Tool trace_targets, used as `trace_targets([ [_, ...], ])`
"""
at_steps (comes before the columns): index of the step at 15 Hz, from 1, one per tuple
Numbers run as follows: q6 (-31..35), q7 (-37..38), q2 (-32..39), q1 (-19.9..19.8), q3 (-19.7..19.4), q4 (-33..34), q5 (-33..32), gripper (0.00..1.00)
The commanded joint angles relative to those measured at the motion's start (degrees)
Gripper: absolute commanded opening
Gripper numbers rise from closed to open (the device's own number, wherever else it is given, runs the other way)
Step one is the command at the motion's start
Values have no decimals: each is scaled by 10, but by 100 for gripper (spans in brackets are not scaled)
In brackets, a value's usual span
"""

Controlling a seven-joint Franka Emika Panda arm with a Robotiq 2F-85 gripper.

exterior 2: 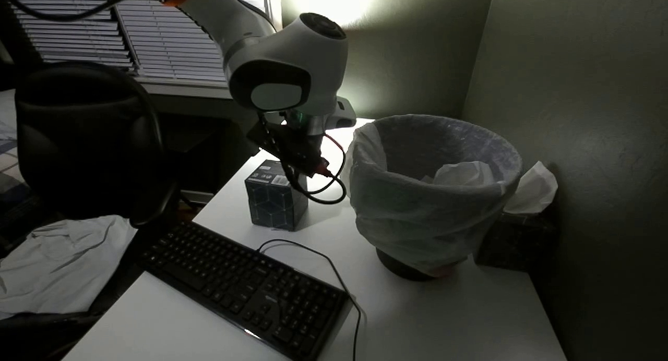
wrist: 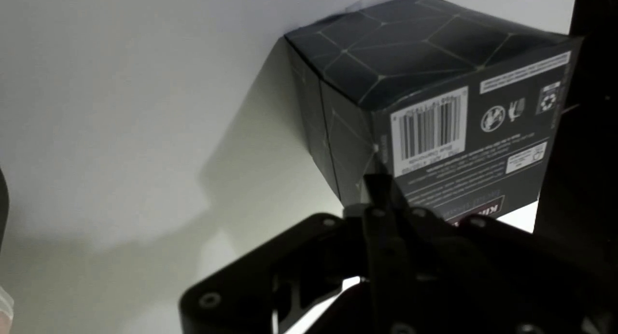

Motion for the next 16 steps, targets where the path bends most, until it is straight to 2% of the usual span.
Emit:
trace_targets([
  [1,24,21,-5,5,11,-9,-30,0],
  [9,38,39,-24,12,29,-27,-85,0],
  [15,95,31,-64,15,39,-73,-94,0],
  [16,89,32,-65,14,39,-71,-96,10],
])
